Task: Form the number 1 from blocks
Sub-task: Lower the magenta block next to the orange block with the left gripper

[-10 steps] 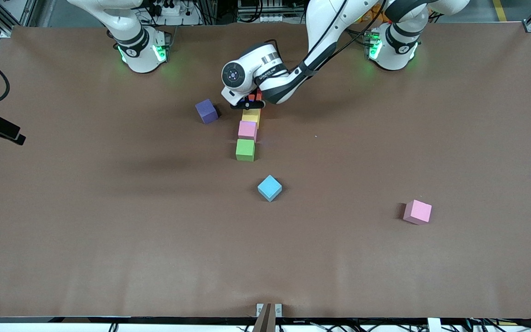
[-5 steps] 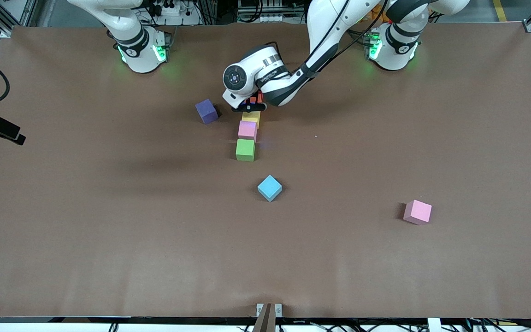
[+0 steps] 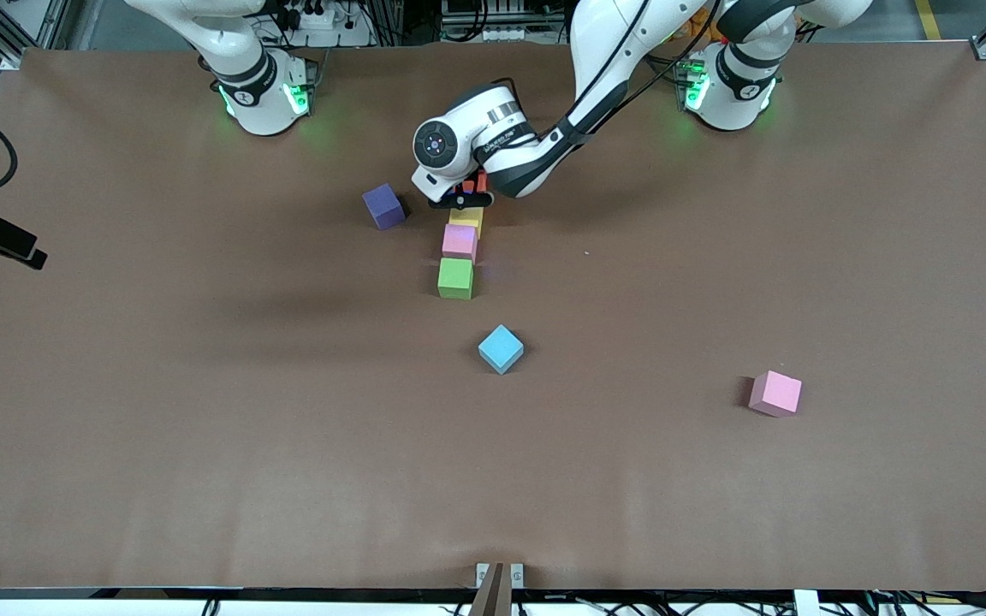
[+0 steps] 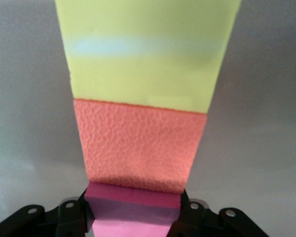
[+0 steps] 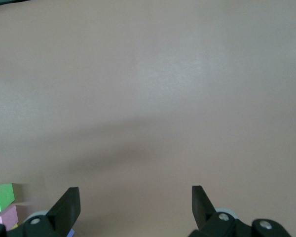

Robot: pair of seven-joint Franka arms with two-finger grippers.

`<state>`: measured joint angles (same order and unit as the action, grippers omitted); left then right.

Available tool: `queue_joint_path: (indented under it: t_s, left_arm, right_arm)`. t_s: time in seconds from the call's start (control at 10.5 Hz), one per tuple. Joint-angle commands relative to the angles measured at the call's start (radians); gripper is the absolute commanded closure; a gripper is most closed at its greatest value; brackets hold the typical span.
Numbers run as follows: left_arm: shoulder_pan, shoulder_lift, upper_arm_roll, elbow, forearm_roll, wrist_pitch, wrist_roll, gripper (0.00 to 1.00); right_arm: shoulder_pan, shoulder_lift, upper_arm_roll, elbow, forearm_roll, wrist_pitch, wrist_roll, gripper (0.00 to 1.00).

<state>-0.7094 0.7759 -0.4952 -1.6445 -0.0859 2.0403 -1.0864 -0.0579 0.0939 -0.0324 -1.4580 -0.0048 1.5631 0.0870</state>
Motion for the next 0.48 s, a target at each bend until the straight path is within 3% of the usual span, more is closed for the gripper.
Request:
queue_joint_path:
  t_s: [0.0, 0.38]
  left_arm:
    - [-0.013, 0.003, 0.02, 0.012, -0.009, 0.0, 0.006, 1.0]
    - [-0.016, 0.013, 0.027, 0.026, -0.009, 0.0, 0.006, 1.0]
  right_arm:
    - [-0.02, -0.01, 0.014, -0.007, 0.008, 0.008, 0.01, 0.0]
    - [-0.022, -0.01, 0.014, -0.007, 0.006, 0.023, 0.008, 0.0]
